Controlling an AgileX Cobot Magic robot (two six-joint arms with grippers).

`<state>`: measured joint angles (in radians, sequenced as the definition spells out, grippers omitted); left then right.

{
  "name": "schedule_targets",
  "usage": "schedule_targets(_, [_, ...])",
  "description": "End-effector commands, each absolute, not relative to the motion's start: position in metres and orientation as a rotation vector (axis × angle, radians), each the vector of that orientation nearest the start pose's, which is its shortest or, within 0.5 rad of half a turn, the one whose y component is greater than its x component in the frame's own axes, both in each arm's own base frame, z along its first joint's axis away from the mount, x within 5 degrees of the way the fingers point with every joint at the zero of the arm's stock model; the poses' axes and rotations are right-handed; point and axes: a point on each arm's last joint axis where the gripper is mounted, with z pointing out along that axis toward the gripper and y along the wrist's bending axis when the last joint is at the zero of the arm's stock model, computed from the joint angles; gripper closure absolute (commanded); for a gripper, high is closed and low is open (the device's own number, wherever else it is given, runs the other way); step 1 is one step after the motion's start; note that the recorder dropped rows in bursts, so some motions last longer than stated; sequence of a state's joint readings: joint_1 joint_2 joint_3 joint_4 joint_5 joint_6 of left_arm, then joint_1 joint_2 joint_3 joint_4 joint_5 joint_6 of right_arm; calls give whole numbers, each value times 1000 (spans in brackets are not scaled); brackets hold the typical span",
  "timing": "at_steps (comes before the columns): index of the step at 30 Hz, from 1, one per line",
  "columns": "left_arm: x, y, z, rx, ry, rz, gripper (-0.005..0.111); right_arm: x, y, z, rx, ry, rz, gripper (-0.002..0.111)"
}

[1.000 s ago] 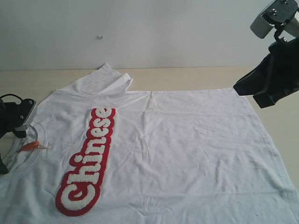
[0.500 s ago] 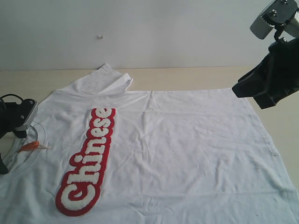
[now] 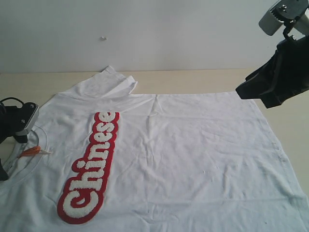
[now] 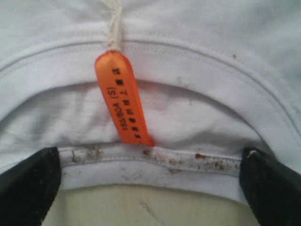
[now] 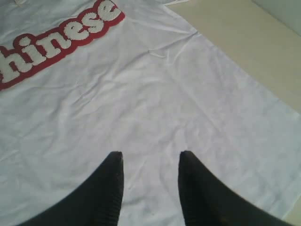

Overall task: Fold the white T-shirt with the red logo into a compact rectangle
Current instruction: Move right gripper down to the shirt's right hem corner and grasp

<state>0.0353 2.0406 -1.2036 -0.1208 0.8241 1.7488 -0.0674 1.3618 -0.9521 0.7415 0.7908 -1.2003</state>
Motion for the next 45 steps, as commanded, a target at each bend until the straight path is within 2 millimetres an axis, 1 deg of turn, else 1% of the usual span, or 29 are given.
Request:
schedule_targets(1, [362, 5, 99, -2336, -2192, 75, 2, 273, 27, 284, -834, 2236, 325, 69])
schedule_targets(14, [362, 5, 99, -2336, -2192, 75, 2, 273, 27, 284, -828, 2240, 328, 69])
schedule_targets(18, [362, 5, 99, -2336, -2192, 75, 2, 274, 26, 284, -704, 2286, 370, 69])
schedule_targets(20, [362, 5, 99, -2336, -2192, 75, 2, 272, 26, 283, -734, 2299, 360, 69])
schedule_targets(21, [362, 5, 99, -2336, -2192, 75, 2, 272, 25, 282, -750, 2306, 356, 66])
schedule_targets(22, [362, 5, 99, -2336, -2192, 75, 2, 271, 26, 281, -755, 2314, 361, 59])
schedule_targets(23, [362, 5, 99, -2336, -2192, 75, 2, 272, 26, 280, -751, 2323, 368, 49])
schedule_targets(24, [362, 5, 99, -2336, -2192, 75, 2, 273, 25, 279, -756, 2333, 360, 38])
schedule_targets(25, [362, 5, 99, -2336, -2192, 75, 2, 275, 23, 276, -761, 2356, 349, 17])
schedule_targets(26, [362, 5, 99, -2336, -2192, 75, 2, 277, 22, 275, -765, 2368, 339, 5])
schedule_targets(28, [362, 5, 99, -2336, -2192, 75, 2, 279, 22, 267, -824, 2388, 338, 3])
schedule_targets(29, [362, 5, 99, -2336, -2192, 75, 2, 279, 21, 265, -908, 2371, 305, 3])
schedule_targets(31, [362, 5, 99, -2336, -2192, 75, 2, 280, 18, 264, -977, 2359, 245, 3])
schedule_targets(33, [362, 5, 99, -2336, -2192, 75, 2, 282, 18, 265, -943, 2343, 230, 3])
schedule_targets(35, [362, 5, 99, -2336, -2192, 75, 2, 286, 21, 269, -855, 2314, 279, 3])
schedule_targets(36, [362, 5, 99, -2336, -2192, 75, 2, 286, 21, 269, -898, 2285, 257, 3])
schedule_targets(37, [362, 5, 99, -2336, -2192, 75, 2, 286, 21, 269, -985, 2244, 222, 3])
schedule_targets(41, [362, 5, 99, -2336, -2192, 75, 2, 289, 17, 268, -1061, 2212, 118, 3])
schedule_targets(42, [362, 5, 99, -2336, -2192, 75, 2, 291, 14, 266, -1149, 2207, 67, 3])
schedule_targets(45, [362, 5, 99, -2336, -2192, 75, 2, 303, 8, 270, -1197, 2301, 43, 3])
